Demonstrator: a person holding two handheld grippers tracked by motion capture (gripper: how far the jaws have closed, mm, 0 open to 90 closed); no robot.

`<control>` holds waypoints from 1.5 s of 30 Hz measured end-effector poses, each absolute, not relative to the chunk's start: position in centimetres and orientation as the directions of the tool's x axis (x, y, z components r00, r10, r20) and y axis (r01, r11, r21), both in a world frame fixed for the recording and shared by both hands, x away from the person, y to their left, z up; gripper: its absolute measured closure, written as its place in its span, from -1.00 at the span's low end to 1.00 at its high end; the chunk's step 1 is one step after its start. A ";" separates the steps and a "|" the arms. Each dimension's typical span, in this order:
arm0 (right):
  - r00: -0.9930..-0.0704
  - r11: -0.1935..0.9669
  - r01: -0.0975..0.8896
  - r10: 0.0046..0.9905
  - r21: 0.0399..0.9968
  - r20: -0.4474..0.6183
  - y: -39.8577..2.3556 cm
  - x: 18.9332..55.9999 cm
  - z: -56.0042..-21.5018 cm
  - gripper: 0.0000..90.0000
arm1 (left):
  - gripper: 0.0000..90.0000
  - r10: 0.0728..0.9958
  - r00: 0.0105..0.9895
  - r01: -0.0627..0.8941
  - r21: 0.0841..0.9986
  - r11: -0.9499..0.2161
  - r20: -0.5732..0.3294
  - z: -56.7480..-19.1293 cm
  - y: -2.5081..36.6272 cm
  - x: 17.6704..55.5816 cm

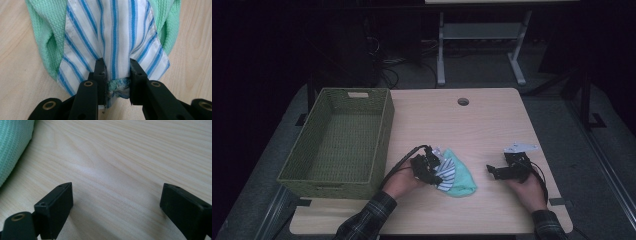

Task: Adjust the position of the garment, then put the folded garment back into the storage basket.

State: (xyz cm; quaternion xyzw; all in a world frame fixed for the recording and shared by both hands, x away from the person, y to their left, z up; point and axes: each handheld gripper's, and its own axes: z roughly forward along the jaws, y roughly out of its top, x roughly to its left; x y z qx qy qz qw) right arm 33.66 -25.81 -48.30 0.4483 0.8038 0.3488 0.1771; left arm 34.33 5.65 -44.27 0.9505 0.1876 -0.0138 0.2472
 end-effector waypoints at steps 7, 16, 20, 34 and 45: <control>-0.533 0.353 0.600 0.846 0.718 0.030 -25.8 33.6 -48.3 -0.76 | 0.62 0.355 0.926 0.373 0.485 -0.791 -0.132 -43.5 5.9 34.3; -0.533 0.352 0.601 0.845 0.717 0.032 -25.8 33.6 -48.3 -0.76 | 0.61 0.352 0.922 0.384 0.516 -0.766 -0.164 -41.7 6.6 34.5; -0.534 0.352 0.601 0.845 0.717 0.032 -25.8 33.6 -48.3 -0.76 | 0.61 0.354 0.919 0.390 0.528 -0.755 -0.173 -40.9 6.9 34.6; -0.533 0.351 0.602 0.845 0.717 0.033 -25.8 33.6 -48.3 -0.76 | 0.61 0.376 0.914 0.394 0.563 -0.726 -0.156 -37.1 7.9 34.8; -0.533 0.352 0.602 0.845 0.717 0.033 -25.8 33.6 -48.3 -0.76 | 0.61 0.386 0.912 0.391 0.577 -0.717 -0.138 -34.4 9.0 35.1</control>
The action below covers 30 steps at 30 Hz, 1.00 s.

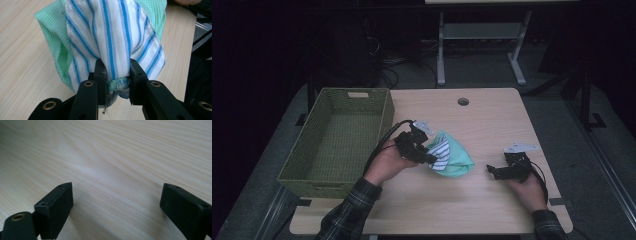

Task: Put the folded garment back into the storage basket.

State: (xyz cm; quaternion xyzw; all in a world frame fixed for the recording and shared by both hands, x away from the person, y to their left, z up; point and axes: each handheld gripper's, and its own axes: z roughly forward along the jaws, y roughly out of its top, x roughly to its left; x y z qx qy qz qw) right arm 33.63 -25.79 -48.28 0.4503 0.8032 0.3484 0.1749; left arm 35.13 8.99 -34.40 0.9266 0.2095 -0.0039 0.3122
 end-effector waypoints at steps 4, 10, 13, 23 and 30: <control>-0.533 0.351 0.602 0.846 0.717 0.033 -25.8 33.6 -48.3 -0.76 | 0.61 0.395 0.908 0.396 0.588 -0.706 -0.138 -33.5 9.6 35.3; -0.533 0.351 0.602 0.846 0.717 0.033 -25.8 33.6 -48.3 -0.76 | 0.61 0.406 0.906 0.395 0.594 -0.701 -0.123 -32.3 10.6 35.5; -0.533 0.351 0.602 0.846 0.717 0.033 -25.8 33.6 -48.3 -0.76 | 0.60 0.413 0.902 0.400 0.594 -0.698 -0.121 -31.9 11.0 35.5; -0.533 0.351 0.602 0.846 0.717 0.033 -25.8 33.6 -48.3 -0.76 | 0.60 0.443 0.891 0.412 0.594 -0.691 -0.102 -30.8 12.9 35.7; -0.532 0.351 0.602 0.846 0.717 0.033 -25.8 33.6 -48.3 -0.76 | 0.60 0.474 0.876 0.431 0.589 -0.684 -0.089 -30.1 14.6 35.9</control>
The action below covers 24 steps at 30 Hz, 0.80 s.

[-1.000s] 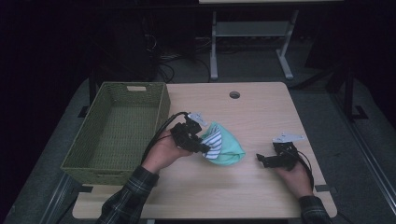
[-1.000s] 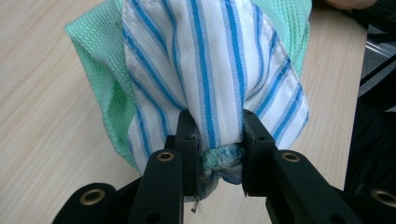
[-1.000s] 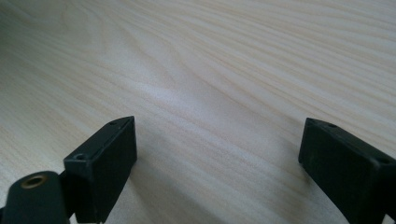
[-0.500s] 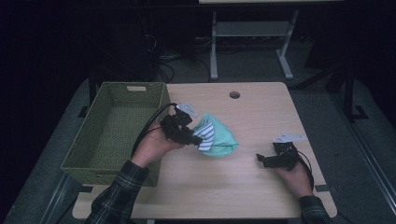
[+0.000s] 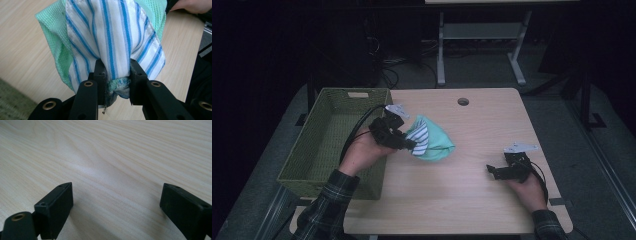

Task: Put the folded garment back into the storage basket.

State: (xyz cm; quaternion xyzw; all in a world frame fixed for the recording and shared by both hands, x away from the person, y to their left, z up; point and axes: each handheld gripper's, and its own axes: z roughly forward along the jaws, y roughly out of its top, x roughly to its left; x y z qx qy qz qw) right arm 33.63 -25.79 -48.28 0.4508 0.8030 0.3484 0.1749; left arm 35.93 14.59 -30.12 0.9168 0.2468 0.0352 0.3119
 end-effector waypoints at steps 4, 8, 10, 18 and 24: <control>-0.530 0.349 0.603 0.847 0.718 0.034 -25.8 33.6 -48.3 -0.76 | 0.60 0.498 0.863 0.444 0.593 -0.672 -0.082 -29.7 15.8 36.0; -0.530 0.349 0.602 0.847 0.718 0.033 -25.8 33.6 -48.3 -0.76 | 0.60 0.524 0.848 0.461 0.595 -0.658 -0.078 -29.3 17.0 36.0; -0.530 0.349 0.603 0.847 0.718 0.033 -25.8 33.6 -48.3 -0.76 | 0.60 0.536 0.841 0.469 0.594 -0.653 -0.075 -29.2 17.6 36.1; -0.521 0.342 0.607 0.853 0.717 0.034 -25.8 33.7 -48.3 -0.78 | 0.60 0.600 0.797 0.512 0.594 -0.620 -0.062 -28.9 20.0 36.1; -0.507 0.341 0.624 0.861 0.703 0.032 -25.8 33.8 -48.4 -0.94 | 0.60 0.637 0.769 0.538 0.592 -0.600 -0.053 -28.8 22.0 36.2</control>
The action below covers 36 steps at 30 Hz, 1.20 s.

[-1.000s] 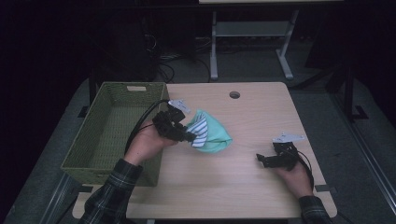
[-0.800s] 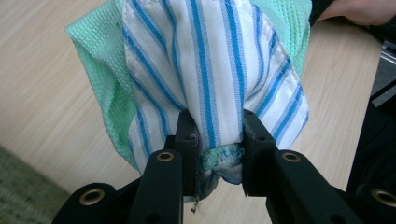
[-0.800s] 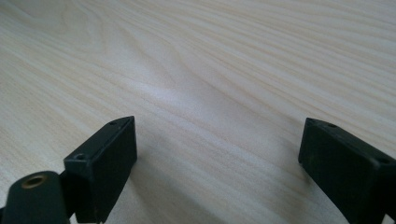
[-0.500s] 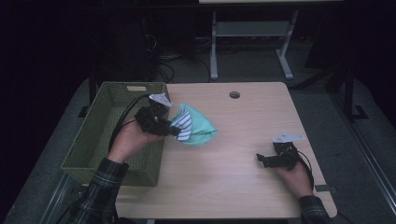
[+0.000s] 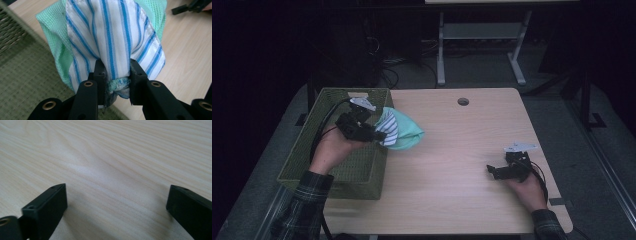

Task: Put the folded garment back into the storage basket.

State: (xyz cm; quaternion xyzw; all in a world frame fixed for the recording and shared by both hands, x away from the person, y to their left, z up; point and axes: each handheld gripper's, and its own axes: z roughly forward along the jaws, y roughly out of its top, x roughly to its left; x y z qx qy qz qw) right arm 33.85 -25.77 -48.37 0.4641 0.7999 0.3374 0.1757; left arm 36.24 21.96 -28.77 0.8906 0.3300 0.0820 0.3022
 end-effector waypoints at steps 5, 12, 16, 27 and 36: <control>-0.502 0.336 0.629 0.864 0.701 0.036 -25.7 33.9 -48.4 -0.96 | 0.60 0.665 0.745 0.559 0.594 -0.579 -0.052 -28.7 23.5 36.2; -0.502 0.336 0.628 0.864 0.702 0.035 -25.7 33.9 -48.4 -0.96 | 0.60 0.709 0.704 0.590 0.589 -0.553 -0.040 -28.7 25.5 36.1; -0.502 0.336 0.628 0.864 0.701 0.036 -25.7 33.9 -48.4 -0.96 | 0.60 0.741 0.671 0.611 0.591 -0.527 -0.033 -28.8 26.7 36.1; -0.502 0.336 0.629 0.864 0.701 0.037 -25.7 33.9 -48.4 -0.96 | 0.59 0.843 0.537 0.686 0.595 -0.418 -0.027 -30.5 30.4 36.4; -0.504 0.338 0.628 0.863 0.701 0.036 -25.7 33.9 -48.4 -0.96 | 0.59 0.879 0.477 0.724 0.574 -0.381 -0.018 -32.7 32.7 36.7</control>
